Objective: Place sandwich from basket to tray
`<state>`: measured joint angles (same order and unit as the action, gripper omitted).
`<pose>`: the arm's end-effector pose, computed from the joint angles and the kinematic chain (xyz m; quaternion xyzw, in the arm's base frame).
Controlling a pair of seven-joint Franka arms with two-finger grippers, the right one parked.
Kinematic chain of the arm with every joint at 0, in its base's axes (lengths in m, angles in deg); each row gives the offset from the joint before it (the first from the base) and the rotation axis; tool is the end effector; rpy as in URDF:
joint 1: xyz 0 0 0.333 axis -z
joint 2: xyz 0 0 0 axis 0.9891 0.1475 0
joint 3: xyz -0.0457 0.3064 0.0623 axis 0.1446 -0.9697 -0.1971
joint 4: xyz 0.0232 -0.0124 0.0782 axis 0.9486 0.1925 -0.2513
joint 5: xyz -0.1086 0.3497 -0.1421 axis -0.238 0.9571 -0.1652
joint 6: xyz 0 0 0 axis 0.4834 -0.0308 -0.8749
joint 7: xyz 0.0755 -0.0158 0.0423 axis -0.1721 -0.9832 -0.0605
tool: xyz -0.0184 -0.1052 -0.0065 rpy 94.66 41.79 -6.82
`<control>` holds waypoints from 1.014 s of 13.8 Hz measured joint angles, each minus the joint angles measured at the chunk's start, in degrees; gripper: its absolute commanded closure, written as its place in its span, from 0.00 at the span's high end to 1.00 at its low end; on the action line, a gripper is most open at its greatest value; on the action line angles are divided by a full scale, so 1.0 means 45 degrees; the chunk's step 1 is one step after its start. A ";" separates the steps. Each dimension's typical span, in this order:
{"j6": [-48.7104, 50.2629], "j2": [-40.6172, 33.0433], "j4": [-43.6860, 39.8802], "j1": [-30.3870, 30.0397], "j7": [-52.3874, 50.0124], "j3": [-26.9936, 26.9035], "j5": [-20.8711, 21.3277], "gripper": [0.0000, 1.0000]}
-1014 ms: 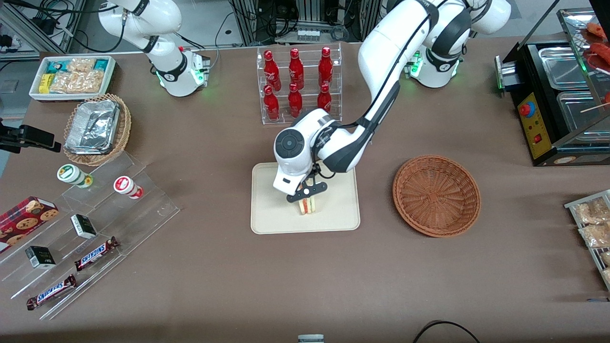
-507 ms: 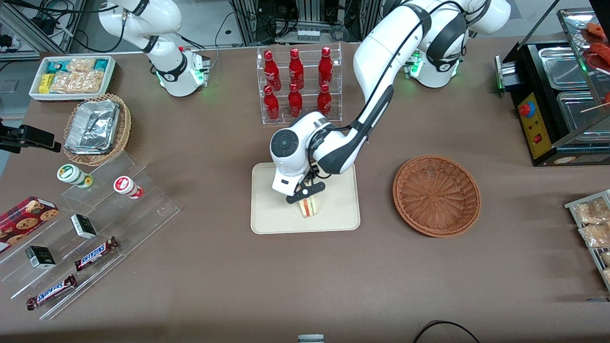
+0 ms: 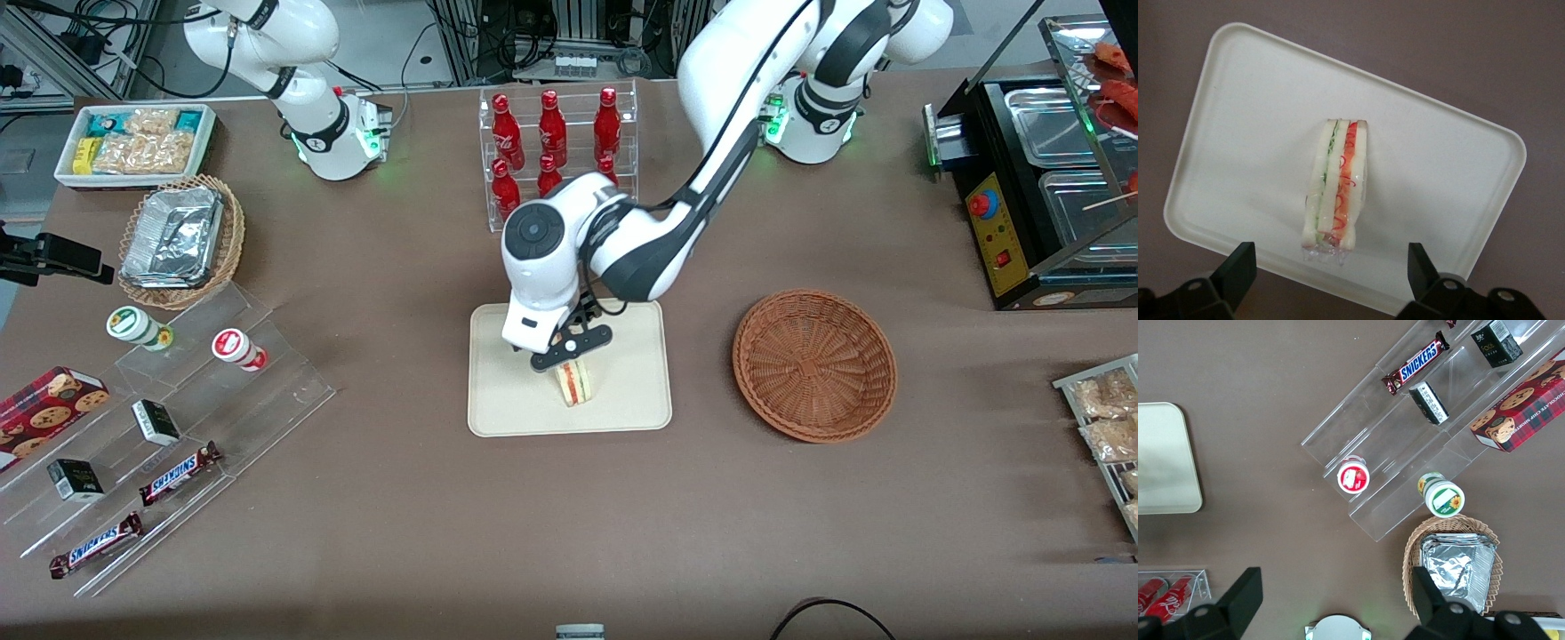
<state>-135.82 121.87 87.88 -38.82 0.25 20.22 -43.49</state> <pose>0.5216 -0.5425 0.3492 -0.9810 -0.1941 0.0004 0.0066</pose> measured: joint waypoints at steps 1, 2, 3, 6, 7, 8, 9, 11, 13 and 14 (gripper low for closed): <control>0.0518 -0.0328 0.0000 -0.0097 0.0464 -0.0012 0.0000 1.00; 0.1006 -0.0582 0.0001 -0.0202 0.1006 -0.0037 0.0003 1.00; 0.1375 -0.0781 0.0005 -0.0347 0.1548 -0.0068 0.0003 1.00; 0.1955 -0.1262 0.0350 -0.1311 0.2726 -0.0127 0.0002 1.00; 0.1957 -0.1421 0.0654 -0.1692 0.3390 -0.0128 -0.0004 1.00; 0.1957 -0.1580 0.1000 -0.2000 0.4077 -0.0136 -0.0017 1.00; 0.1957 -0.1775 0.1374 -0.2293 0.4615 -0.0146 -0.0017 1.00; 0.1956 -0.2421 0.2221 -0.2944 0.5791 -0.0155 -0.0018 1.00; 0.1823 -0.3385 0.3299 -0.3670 0.6990 -0.0163 -0.0019 1.00; 0.1654 -0.3893 0.3906 -0.4013 0.7501 -0.0166 -0.0020 1.00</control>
<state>-128.38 104.34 105.46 -56.88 34.00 19.47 -43.58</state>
